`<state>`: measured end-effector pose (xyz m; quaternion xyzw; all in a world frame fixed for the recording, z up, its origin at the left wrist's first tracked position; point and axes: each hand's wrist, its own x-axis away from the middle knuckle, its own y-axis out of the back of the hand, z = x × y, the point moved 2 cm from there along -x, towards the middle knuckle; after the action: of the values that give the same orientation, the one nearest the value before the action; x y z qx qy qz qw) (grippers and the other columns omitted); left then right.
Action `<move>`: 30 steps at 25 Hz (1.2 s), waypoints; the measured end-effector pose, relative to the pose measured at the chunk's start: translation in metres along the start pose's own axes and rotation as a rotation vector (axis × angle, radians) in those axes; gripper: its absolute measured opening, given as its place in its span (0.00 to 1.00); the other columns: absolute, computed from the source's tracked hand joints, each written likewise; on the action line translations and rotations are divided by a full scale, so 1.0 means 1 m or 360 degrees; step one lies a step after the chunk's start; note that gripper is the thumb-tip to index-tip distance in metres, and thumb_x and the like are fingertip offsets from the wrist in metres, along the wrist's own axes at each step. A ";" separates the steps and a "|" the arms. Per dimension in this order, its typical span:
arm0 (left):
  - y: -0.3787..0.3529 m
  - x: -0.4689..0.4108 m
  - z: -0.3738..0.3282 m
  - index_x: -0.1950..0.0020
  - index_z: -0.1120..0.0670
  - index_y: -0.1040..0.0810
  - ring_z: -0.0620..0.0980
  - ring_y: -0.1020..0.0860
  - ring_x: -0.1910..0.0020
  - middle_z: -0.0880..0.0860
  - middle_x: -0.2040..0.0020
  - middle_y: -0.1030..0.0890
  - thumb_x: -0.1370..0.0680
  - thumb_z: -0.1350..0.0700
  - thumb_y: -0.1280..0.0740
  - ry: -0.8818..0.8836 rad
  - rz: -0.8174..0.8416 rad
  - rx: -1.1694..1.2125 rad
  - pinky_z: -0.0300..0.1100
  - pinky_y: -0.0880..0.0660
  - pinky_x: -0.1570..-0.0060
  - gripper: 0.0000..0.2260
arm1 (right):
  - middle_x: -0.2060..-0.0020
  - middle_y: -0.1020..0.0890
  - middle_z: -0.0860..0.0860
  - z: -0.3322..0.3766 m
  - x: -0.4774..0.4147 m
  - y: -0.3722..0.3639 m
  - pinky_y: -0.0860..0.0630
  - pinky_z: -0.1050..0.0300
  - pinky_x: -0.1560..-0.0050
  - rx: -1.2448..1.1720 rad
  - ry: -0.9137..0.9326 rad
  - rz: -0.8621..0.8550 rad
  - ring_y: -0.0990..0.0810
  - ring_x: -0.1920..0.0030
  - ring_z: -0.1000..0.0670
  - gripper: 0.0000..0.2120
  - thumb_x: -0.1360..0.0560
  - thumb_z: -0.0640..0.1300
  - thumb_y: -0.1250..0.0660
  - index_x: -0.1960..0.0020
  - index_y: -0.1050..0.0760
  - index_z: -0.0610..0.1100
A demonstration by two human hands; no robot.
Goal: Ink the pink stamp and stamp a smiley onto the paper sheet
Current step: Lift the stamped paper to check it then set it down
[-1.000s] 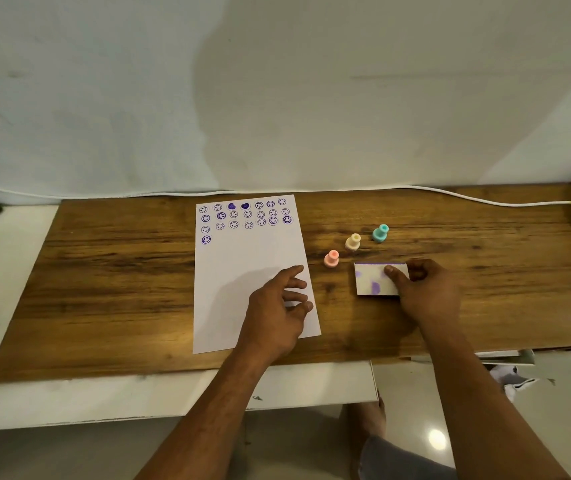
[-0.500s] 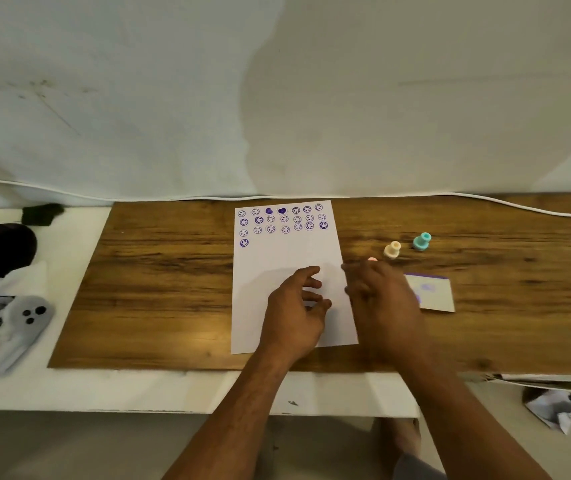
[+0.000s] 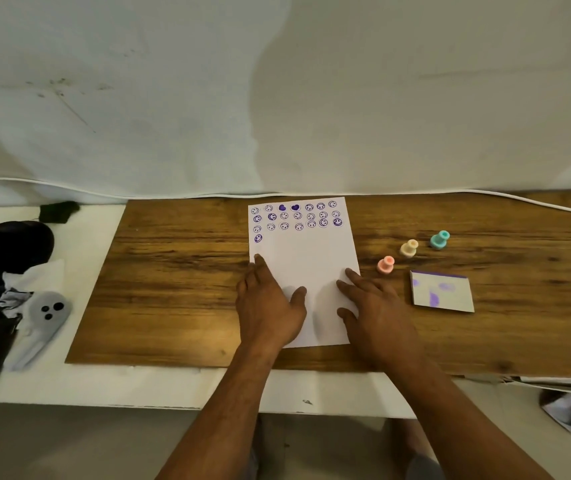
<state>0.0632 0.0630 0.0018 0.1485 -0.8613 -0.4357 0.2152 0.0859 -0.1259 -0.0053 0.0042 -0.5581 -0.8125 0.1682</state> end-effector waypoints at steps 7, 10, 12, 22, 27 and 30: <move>0.013 -0.022 0.004 0.29 0.56 0.27 0.58 0.18 0.46 0.56 0.42 0.18 0.28 0.52 0.21 0.0532 -0.0258 0.1317 0.53 0.21 0.41 0.31 | 0.18 0.35 0.58 -0.001 -0.001 0.003 0.36 0.53 0.23 -0.0018 0.0011 0.0026 0.37 0.21 0.48 0.26 0.17 0.53 0.33 0.20 0.32 0.55; 0.012 -0.026 0.011 0.56 0.54 0.13 0.48 0.16 0.59 0.50 0.57 0.12 0.28 0.51 0.21 0.0687 -0.0074 0.1559 0.43 0.19 0.55 0.07 | 0.18 0.35 0.58 -0.001 -0.001 0.004 0.37 0.53 0.24 -0.0015 0.0014 0.0036 0.37 0.21 0.48 0.26 0.17 0.53 0.33 0.20 0.31 0.55; 0.012 -0.025 0.006 0.59 0.52 0.12 0.44 0.15 0.57 0.46 0.58 0.11 0.28 0.50 0.21 0.0669 0.0049 0.1622 0.40 0.20 0.56 0.07 | 0.18 0.35 0.58 0.001 -0.001 0.004 0.36 0.53 0.24 -0.0004 0.0012 0.0039 0.38 0.21 0.48 0.26 0.17 0.53 0.33 0.20 0.31 0.56; 0.016 -0.023 0.003 0.42 0.56 0.14 0.57 0.13 0.46 0.54 0.46 0.12 0.30 0.52 0.19 0.0652 0.0354 0.1836 0.56 0.19 0.41 0.19 | 0.18 0.36 0.58 0.002 0.000 0.004 0.37 0.53 0.24 -0.0021 0.0009 0.0058 0.39 0.20 0.47 0.26 0.17 0.52 0.33 0.20 0.32 0.56; 0.016 -0.024 0.010 0.44 0.57 0.15 0.53 0.15 0.51 0.53 0.49 0.13 0.24 0.61 0.25 0.0386 -0.0092 0.1152 0.46 0.21 0.45 0.09 | 0.18 0.36 0.58 0.003 0.002 0.005 0.38 0.53 0.23 -0.0048 0.0033 0.0049 0.39 0.20 0.47 0.26 0.17 0.52 0.34 0.20 0.33 0.55; 0.016 -0.026 0.010 0.43 0.56 0.15 0.55 0.14 0.49 0.52 0.49 0.13 0.23 0.60 0.26 0.0433 -0.0050 0.1296 0.48 0.19 0.47 0.09 | 0.18 0.36 0.56 0.006 0.003 0.003 0.35 0.47 0.23 -0.0139 -0.0027 0.0021 0.38 0.20 0.46 0.29 0.18 0.54 0.33 0.18 0.36 0.55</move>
<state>0.0791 0.0909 0.0032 0.2905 -0.9244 -0.0399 0.2440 0.0823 -0.1219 0.0000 -0.0138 -0.5234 -0.8351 0.1687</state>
